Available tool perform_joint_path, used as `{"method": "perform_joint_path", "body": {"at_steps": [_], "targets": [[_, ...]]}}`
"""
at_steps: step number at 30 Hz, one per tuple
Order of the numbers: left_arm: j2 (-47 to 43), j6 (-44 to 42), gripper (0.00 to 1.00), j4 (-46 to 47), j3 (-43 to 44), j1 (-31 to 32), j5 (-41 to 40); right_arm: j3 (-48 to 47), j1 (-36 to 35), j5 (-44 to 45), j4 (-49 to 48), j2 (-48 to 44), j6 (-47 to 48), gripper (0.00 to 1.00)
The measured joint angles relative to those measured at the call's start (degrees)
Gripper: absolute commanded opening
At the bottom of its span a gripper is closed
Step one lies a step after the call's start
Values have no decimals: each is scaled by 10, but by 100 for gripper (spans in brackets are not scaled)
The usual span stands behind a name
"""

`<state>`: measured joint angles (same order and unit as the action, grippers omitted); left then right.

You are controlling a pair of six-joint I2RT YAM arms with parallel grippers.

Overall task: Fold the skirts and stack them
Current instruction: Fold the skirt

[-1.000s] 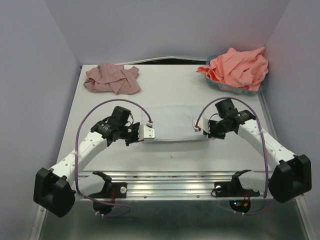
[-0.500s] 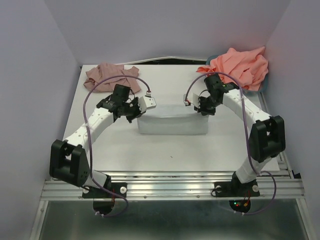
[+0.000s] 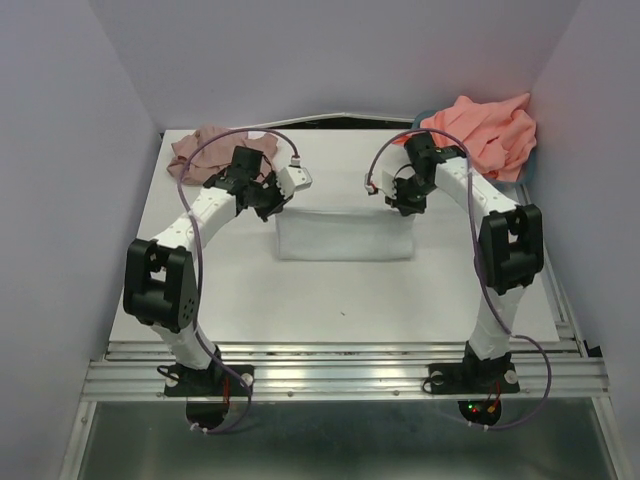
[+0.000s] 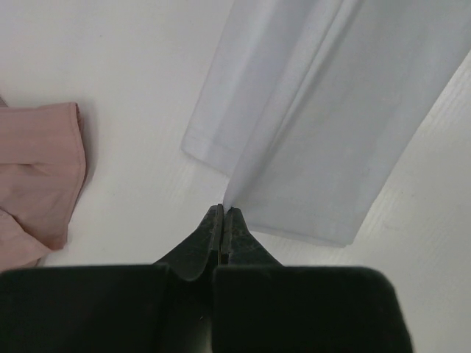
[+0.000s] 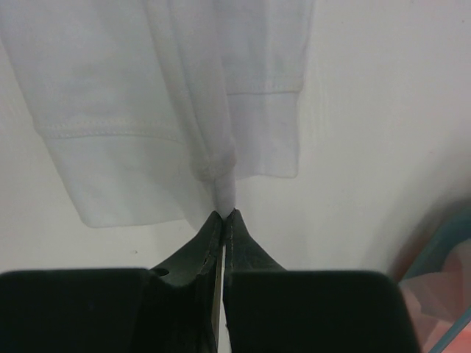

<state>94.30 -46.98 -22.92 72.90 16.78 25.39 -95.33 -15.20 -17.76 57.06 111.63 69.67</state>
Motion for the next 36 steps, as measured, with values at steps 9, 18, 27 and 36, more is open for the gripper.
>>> {"method": "perform_joint_path", "body": {"at_steps": [9, 18, 27, 36], "targets": [[92, 16, 29, 37, 42, -5, -12, -22, 8, 3, -14, 63, 0, 60], [122, 84, 66, 62, 39, -25, -58, -123, 37, -7, -36, 141, -83, 73], [-44, 162, 58, 56, -48, -30, -45, -181, 66, -91, -54, 156, -179, 67], [-41, 212, 42, 26, -110, -15, -5, -184, 61, -159, -45, 234, -222, 26]]}}
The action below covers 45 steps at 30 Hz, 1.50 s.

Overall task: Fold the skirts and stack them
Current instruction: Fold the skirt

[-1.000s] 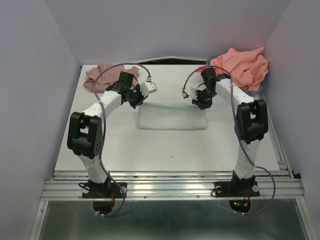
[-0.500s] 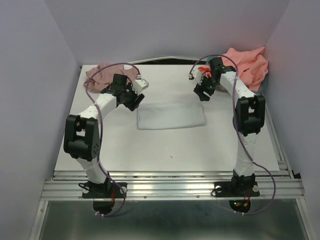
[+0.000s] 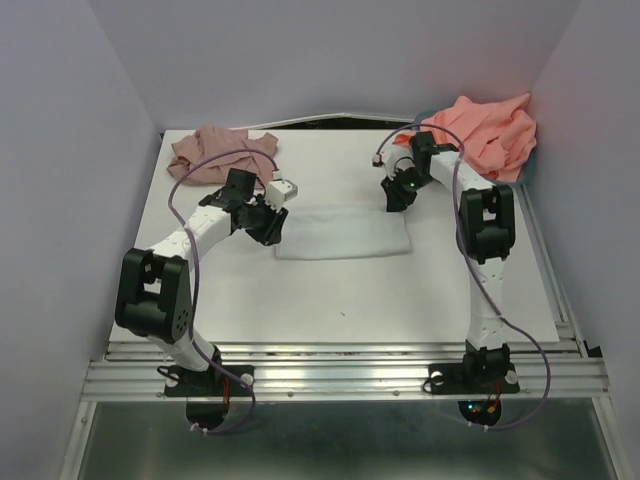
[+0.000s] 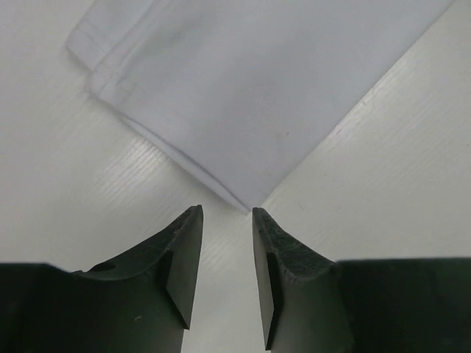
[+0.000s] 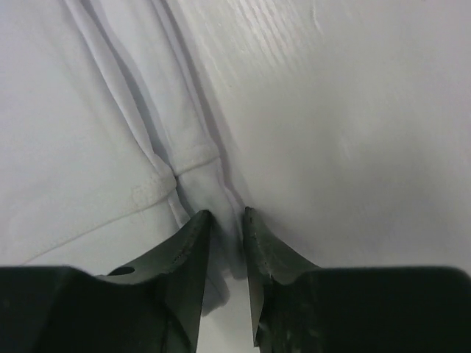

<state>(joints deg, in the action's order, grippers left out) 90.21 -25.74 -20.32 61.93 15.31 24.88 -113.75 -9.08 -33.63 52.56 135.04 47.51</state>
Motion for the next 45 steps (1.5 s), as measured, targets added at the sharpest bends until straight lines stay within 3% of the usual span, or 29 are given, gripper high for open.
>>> {"method": "perform_joint_path", "body": {"at_steps": [1, 3, 9, 12, 14, 16, 19, 23, 28, 34, 40, 45], "targets": [[4, 4, 39, -2, -1, 1, 3, 8, 0, -5, 0, -3, -2, 17], [12, 13, 37, -6, -1, 3, 11, 31, 0, -15, -5, -12, -4, 11], [49, 43, 32, 1, 1, 11, 35, 174, 1, -43, 0, -90, -12, 10], [113, 60, 28, 7, 20, 12, 34, 273, 0, -64, 9, -142, -35, 19], [161, 71, 27, 13, 45, 12, 33, 348, -6, -78, 11, -187, -52, 32], [197, 74, 27, 5, 101, 12, 19, 415, -28, -100, 16, -231, -70, 45], [275, 70, 32, 12, 219, 11, -12, 463, -85, -144, 33, -276, -93, 53], [343, 47, 43, 9, 334, 11, -35, 476, -138, -201, 33, -312, -135, 53], [352, 26, 49, 2, 419, 11, -35, 449, -120, -237, 23, -316, -203, 45], [209, 50, 50, 14, 304, 16, -46, 438, -86, -233, -159, -314, -407, 26], [43, 148, 49, 31, 170, 104, -114, 478, -94, -200, -370, -274, -620, 29], [-21, 245, 51, 37, 70, 215, -156, 544, -120, -168, -446, -255, -726, 33]]}}
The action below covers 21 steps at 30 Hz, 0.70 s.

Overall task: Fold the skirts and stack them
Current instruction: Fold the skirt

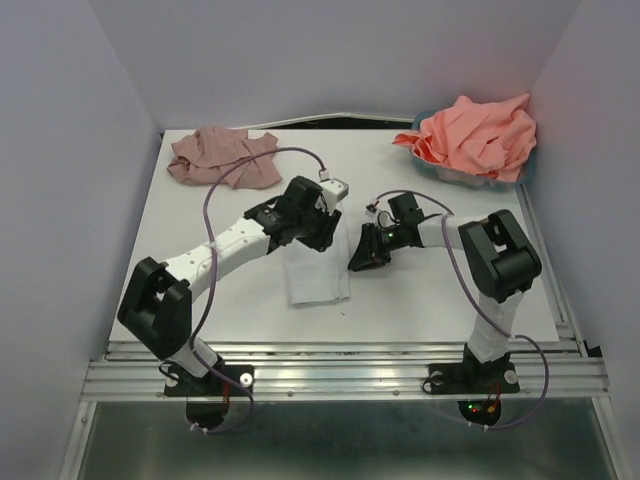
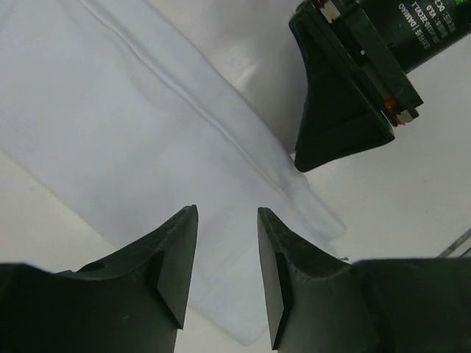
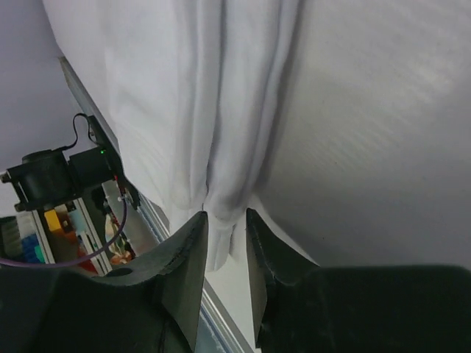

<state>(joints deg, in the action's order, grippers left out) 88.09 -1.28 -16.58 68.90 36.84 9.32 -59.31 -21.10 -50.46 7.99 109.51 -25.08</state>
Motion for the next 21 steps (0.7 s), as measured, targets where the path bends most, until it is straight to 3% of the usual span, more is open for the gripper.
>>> {"method": "perform_joint_path", "body": {"at_steps": [9, 18, 21], "targets": [[21, 120, 54, -17, -54, 105, -64, 47, -23, 24, -61, 0, -65, 35], [119, 154, 47, -26, -42, 123, -73, 57, -28, 17, -97, 5, -85, 31], [121, 158, 40, -26, -42, 130, -77, 58, -28, 15, -102, 8, -88, 25]]}}
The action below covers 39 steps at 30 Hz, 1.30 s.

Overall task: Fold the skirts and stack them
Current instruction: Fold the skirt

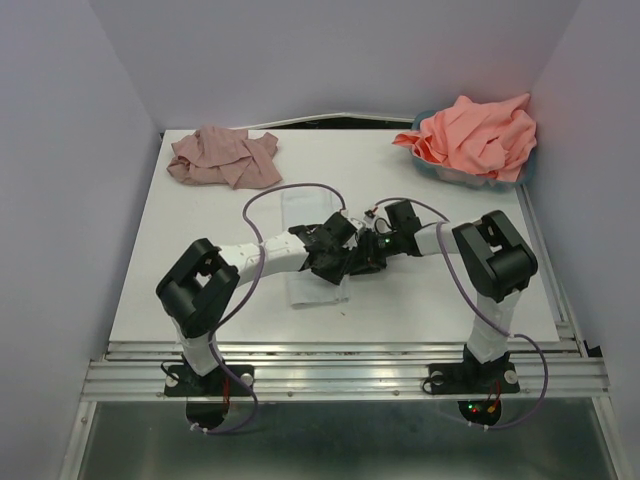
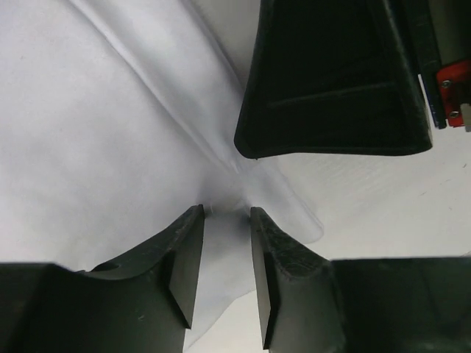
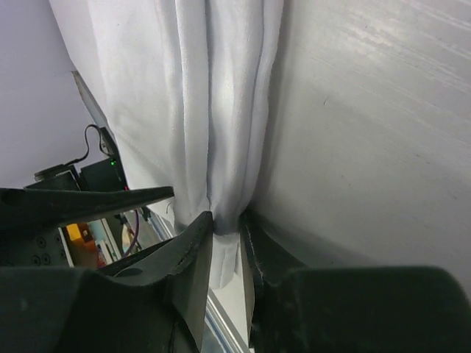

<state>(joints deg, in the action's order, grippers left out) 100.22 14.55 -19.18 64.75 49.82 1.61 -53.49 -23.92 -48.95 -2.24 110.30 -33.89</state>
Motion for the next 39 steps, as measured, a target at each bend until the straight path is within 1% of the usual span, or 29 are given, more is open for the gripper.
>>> {"method": "perform_joint_path", "body": {"at_steps": [1, 2, 4, 5, 7, 8, 9, 13, 34, 37, 39], "targets": [[0, 1, 38, 0, 0, 1, 0, 1, 0, 0, -2, 1, -1, 24], [1, 2, 32, 0, 0, 3, -2, 2, -1, 0, -5, 3, -3, 21], [2, 3, 25, 0, 0, 4, -2, 6, -1, -3, -13, 5, -5, 17], [2, 4, 18, -1, 0, 4, -2, 8, -1, -3, -15, 5, -6, 14], [2, 4, 10, -1, 0, 4, -3, 9, -1, -5, -17, 7, -8, 12], [2, 4, 2, -2, 0, 4, -2, 9, -1, -5, -18, 8, -9, 9], [2, 4, 0, -2, 0, 4, -2, 9, -1, -5, -19, 8, -9, 7], [2, 3, 0, -6, 3, 4, 0, 11, -2, -5, -23, 9, -10, 1], [-14, 1, 0, -8, 26, 11, 31, 11, -14, -10, -25, 12, -18, 1], [-7, 1, 2, 1, 26, 11, 35, 11, -14, -10, -25, 12, -18, 2], [1, 1, 9, 6, 24, 11, 37, 11, -14, -10, -25, 12, -17, 10]]}}
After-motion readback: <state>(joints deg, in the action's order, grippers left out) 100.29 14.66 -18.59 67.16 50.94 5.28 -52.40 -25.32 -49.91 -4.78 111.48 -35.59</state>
